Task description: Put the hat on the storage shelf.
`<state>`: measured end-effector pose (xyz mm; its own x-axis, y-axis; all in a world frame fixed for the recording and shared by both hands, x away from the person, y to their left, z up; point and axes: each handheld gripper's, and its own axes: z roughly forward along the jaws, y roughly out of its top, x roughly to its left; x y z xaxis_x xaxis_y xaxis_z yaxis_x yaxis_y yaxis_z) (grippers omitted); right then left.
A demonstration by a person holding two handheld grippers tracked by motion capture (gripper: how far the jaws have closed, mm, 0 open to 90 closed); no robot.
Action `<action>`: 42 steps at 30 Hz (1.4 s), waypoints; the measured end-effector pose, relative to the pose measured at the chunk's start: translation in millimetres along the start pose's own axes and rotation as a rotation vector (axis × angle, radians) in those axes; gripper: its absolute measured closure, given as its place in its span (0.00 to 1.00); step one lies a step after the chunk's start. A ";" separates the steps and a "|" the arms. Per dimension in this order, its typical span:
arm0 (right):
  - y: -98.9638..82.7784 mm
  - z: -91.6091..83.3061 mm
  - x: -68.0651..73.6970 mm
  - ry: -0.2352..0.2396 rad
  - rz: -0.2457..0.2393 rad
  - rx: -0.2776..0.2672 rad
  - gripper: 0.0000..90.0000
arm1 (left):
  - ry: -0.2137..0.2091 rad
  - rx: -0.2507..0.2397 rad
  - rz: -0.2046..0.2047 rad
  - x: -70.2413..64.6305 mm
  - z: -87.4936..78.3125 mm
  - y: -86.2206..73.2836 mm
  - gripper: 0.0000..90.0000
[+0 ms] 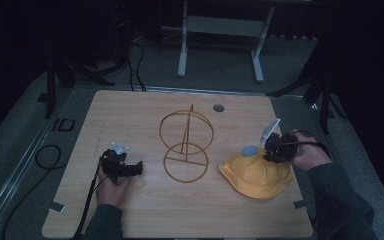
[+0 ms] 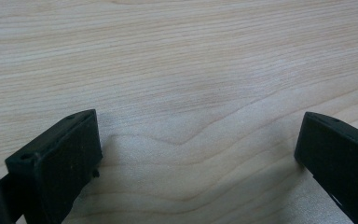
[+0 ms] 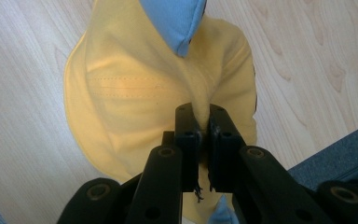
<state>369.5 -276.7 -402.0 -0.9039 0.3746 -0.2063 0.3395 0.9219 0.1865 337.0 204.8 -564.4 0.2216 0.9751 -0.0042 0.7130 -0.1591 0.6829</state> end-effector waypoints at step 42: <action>33.6 -56.7 -15.2 -0.046 -0.026 -0.097 0.94 | 0.001 0.000 0.002 0.1 0.0 0.0 0.00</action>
<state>379.9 -257.0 -338.1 -0.8985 0.3567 -0.2560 0.2871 0.9185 0.2720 337.1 204.9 -564.4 0.2226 0.9749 -0.0025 0.7129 -0.1610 0.6826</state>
